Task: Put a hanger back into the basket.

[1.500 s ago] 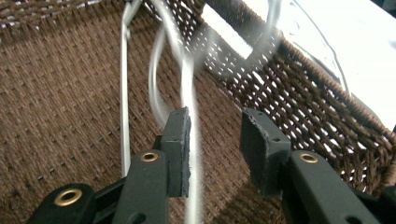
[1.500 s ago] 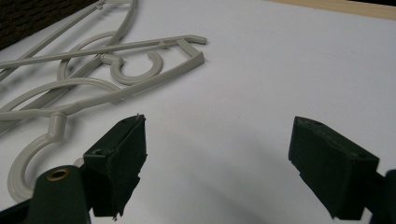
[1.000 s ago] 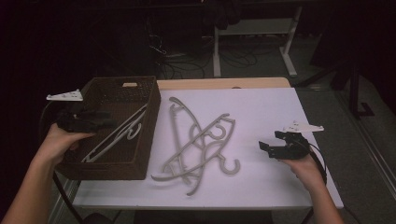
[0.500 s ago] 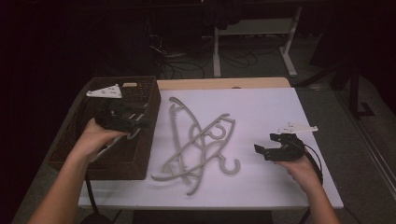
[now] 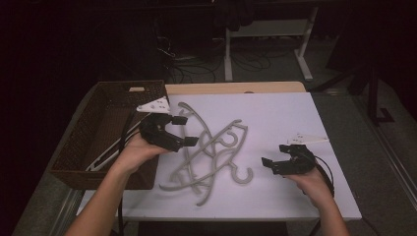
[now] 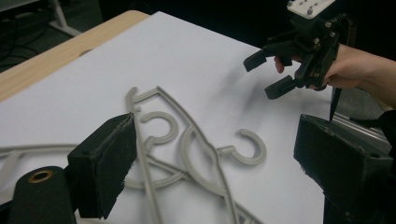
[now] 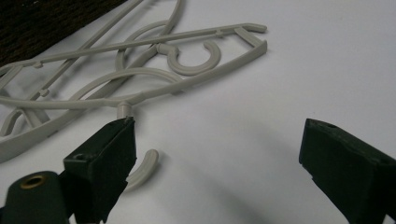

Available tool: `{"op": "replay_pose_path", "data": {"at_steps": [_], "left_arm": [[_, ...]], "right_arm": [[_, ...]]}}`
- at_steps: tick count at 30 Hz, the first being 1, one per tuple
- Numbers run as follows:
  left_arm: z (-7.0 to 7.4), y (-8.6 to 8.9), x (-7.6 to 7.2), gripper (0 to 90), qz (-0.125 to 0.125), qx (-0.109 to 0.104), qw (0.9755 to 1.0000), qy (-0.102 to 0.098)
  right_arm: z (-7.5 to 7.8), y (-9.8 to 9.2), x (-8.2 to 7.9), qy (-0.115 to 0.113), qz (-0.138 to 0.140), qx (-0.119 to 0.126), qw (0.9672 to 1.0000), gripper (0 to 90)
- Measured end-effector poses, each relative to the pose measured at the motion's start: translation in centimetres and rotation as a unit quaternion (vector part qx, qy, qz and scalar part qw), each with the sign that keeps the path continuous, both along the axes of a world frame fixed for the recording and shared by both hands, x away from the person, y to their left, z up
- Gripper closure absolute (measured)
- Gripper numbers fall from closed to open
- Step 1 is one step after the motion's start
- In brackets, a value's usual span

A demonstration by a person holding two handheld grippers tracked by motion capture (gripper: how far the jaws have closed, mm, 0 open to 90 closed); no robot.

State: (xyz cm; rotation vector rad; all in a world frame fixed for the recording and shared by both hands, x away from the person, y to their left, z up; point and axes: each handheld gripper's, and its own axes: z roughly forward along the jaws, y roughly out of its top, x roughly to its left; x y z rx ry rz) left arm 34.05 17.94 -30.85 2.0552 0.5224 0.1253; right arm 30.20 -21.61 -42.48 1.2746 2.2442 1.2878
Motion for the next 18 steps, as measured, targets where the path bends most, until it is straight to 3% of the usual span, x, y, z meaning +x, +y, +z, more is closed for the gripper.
{"op": "replay_pose_path", "data": {"at_steps": [6, 7, 10, 13, 18], "left_arm": [[-1.5, -2.3, -0.4, 11.9, -0.008, 0.021, 0.9998, 0.002], [-2.6, -3.3, -0.7, 11.9, -0.012, 0.030, 0.9995, 0.001], [-3.8, -4.2, -1.0, 11.9, -0.013, 0.040, 0.9991, -0.001], [-4.7, -4.5, -1.2, 12.1, -0.013, 0.042, 0.9990, -0.003], [-7.3, -4.8, -1.7, 13.2, -0.018, 0.056, 0.9982, 0.010]], "right_arm": [[-0.4, -0.2, -0.4, -0.003, -0.002, -0.008, 1.0000, 10.3], [-0.7, -0.2, -0.8, 0.000, -0.003, -0.008, 1.0000, 10.3], [-1.2, -0.3, -1.1, 0.004, 0.000, -0.015, 0.9999, 10.2], [-1.7, -0.3, -1.4, 0.007, 0.007, -0.025, 0.9996, 10.0], [-1.7, -0.5, -1.0, 0.002, 0.002, -0.016, 0.9999, 10.0]]}}
